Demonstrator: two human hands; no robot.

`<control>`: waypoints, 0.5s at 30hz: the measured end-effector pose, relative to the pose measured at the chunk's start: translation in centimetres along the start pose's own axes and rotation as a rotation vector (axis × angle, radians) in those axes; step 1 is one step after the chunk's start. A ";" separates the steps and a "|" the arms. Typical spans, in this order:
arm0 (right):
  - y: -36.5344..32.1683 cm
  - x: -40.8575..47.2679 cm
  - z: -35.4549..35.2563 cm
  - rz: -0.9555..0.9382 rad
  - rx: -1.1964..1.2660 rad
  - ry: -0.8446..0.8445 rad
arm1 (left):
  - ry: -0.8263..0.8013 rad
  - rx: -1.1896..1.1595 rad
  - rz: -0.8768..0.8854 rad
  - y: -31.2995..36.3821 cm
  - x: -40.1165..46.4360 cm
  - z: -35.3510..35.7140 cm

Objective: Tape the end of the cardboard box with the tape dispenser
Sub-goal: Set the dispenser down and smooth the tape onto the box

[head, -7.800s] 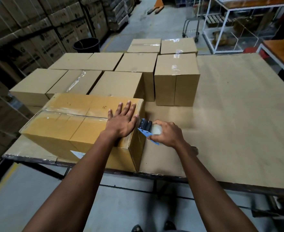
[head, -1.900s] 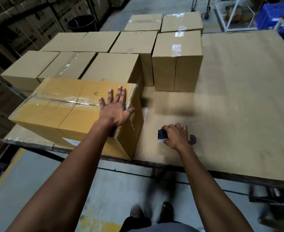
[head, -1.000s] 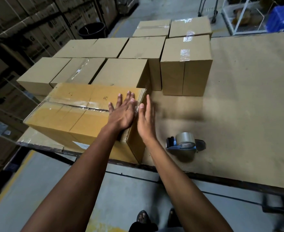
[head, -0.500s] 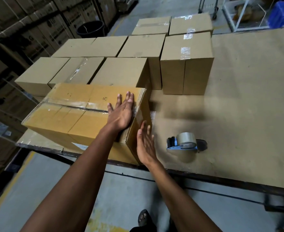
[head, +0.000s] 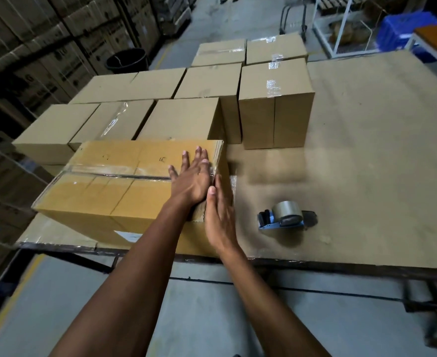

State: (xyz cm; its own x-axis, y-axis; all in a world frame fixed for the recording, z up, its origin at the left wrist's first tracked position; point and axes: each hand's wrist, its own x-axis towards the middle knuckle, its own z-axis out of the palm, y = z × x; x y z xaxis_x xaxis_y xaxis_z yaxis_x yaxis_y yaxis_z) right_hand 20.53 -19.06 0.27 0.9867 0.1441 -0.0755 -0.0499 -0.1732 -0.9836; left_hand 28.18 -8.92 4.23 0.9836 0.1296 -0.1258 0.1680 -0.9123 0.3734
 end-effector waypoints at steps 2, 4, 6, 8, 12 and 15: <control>0.2 0.0 -0.2 0.008 -0.036 0.017 | 0.002 -0.009 0.004 0.0 0.2 0.1; 0.6 1.1 -0.5 0.000 -0.084 0.012 | -0.009 -0.023 0.006 -0.1 0.5 0.0; 1.0 2.4 -0.9 0.029 -0.157 -0.022 | -0.011 -0.059 0.004 -0.1 0.6 -0.1; 1.2 3.4 -1.5 0.064 -0.233 -0.059 | -0.010 -0.071 0.011 -0.2 0.6 0.0; 1.0 4.3 -1.7 0.085 -0.250 -0.051 | -0.007 -0.050 0.015 -0.2 0.5 0.1; 0.7 3.0 -0.8 0.032 -0.269 0.051 | -0.006 -0.041 0.011 -0.1 0.2 0.1</control>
State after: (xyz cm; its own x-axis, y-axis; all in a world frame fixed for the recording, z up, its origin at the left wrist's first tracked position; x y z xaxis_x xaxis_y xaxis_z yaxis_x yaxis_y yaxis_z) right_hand 23.60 -19.56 -0.48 0.9922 0.0863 -0.0904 -0.0448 -0.4302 -0.9016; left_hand 28.32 -8.84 4.13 0.9850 0.1167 -0.1272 0.1595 -0.8972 0.4119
